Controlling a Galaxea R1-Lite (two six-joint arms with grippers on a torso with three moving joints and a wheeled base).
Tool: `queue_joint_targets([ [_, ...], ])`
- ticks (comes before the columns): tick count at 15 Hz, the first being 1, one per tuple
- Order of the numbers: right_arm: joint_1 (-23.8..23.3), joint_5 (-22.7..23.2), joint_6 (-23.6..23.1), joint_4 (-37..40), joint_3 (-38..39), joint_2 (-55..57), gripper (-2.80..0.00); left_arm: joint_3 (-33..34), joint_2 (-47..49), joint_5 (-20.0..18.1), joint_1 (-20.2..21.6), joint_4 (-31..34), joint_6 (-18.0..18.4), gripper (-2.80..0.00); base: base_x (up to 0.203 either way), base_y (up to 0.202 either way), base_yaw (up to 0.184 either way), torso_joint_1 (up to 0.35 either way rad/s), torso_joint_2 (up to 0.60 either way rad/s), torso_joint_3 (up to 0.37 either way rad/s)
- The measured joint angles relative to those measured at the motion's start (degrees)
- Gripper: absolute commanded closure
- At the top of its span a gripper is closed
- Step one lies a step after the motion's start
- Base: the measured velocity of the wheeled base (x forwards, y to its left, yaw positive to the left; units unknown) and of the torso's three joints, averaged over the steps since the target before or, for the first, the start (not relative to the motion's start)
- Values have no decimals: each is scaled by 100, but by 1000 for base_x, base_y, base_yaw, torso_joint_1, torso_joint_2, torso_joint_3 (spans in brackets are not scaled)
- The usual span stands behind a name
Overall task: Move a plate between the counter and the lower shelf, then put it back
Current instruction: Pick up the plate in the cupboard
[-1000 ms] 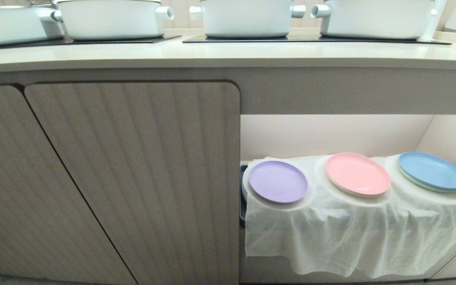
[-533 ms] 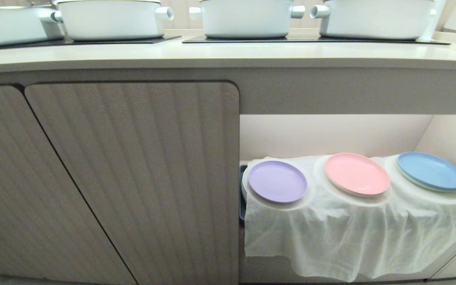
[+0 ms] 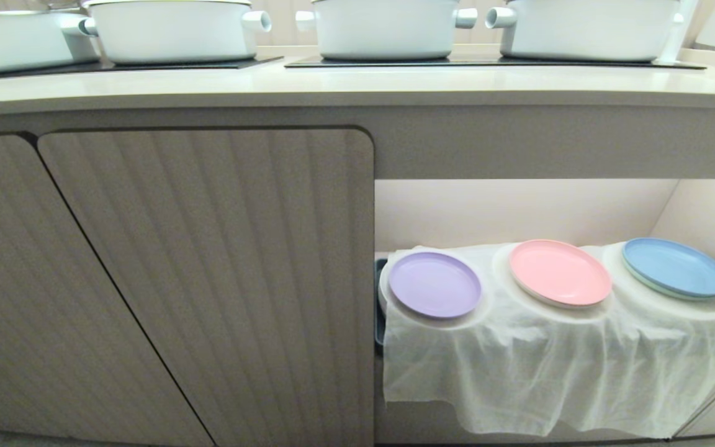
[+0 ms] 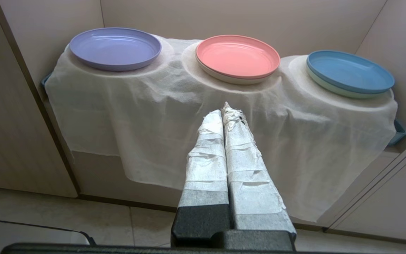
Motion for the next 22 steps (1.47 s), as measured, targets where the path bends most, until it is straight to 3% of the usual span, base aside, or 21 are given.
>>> queue_joint_targets([
  [8,5,8,-255,711,-1176,176,0,0,0,2,0,0,0,0,0,0,0,0,0,0],
  [11,32,274,-349,675,-1726,659,0,0,0,2,0,0,5,0,0,0,0,0,0,0],
  [13,39,762,-510,672,-1983,1090,0,0,0,2,0,0,2,0,0,0,0,0,0,0],
  [18,46,2473,-706,453,-2079,2299,0,0,0,2,0,0,3,0,0,0,0,0,0,0],
  [22,273,3209,-697,-536,-1864,3674,0,0,0,2,0,0,2,0,0,0,0,0,0,0],
])
